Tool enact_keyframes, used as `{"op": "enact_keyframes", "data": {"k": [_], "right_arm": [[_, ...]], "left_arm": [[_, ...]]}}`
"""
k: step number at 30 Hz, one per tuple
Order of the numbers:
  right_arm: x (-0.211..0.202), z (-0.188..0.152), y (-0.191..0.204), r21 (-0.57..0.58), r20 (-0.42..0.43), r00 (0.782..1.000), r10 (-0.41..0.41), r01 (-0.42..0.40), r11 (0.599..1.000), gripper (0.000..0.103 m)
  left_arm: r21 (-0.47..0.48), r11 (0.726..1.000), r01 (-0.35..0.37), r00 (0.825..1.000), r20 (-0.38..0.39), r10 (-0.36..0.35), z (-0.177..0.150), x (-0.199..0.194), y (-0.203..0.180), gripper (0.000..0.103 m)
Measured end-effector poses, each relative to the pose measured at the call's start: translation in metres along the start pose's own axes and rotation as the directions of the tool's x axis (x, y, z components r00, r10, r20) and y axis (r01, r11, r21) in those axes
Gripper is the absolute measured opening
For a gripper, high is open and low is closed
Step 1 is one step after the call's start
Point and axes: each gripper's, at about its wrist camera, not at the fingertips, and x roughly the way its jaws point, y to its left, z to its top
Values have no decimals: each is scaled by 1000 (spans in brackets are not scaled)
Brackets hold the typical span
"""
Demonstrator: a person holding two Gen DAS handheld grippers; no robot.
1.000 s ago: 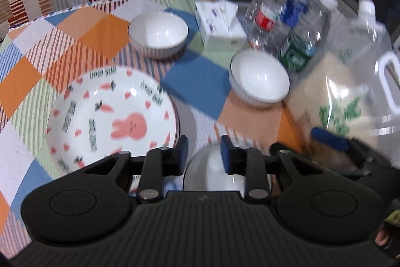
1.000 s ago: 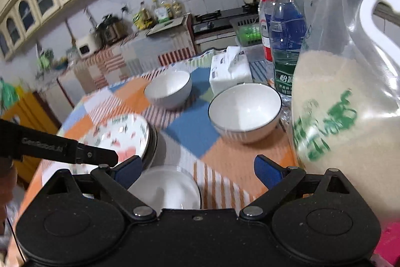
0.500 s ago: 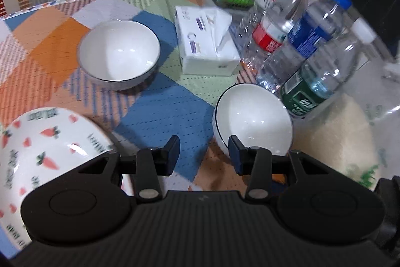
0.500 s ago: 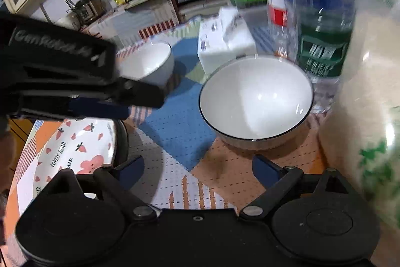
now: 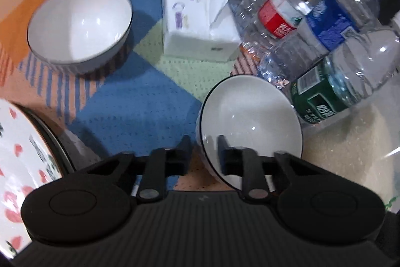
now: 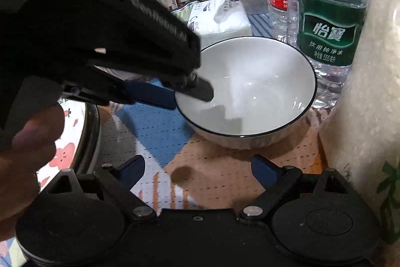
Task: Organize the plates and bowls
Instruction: 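Lift the held bowl with both grippers toward the bowl by the tissue box, then lower the held bowl into the other white bowl with both grippers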
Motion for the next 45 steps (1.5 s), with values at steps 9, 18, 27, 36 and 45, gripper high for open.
{"op": "enact_keyframes", "data": {"k": [9, 18, 27, 36, 45], "right_arm": [[2, -7, 4, -86, 50, 999, -18, 22, 996, 95], [0, -2, 2, -74, 53, 998, -14, 18, 997, 94], [-44, 6, 17, -67, 158, 987, 7, 3, 998, 95], [-103, -7, 39, -257, 210, 970, 127, -70, 964, 96], [-131, -35, 48, -352, 152, 951, 269, -203, 914, 96]], "left_arm": [[-83, 995, 60, 998, 12, -59, -5, -8, 21, 11], [-87, 995, 47, 999, -3, -47, 1, -32, 32, 11], [53, 999, 3, 999, 42, -5, -12, -92, 8, 10], [59, 998, 10, 998, 66, -14, -42, -157, 11, 10], [15, 1000, -2, 999, 41, 2, -86, -183, 28, 10]]}}
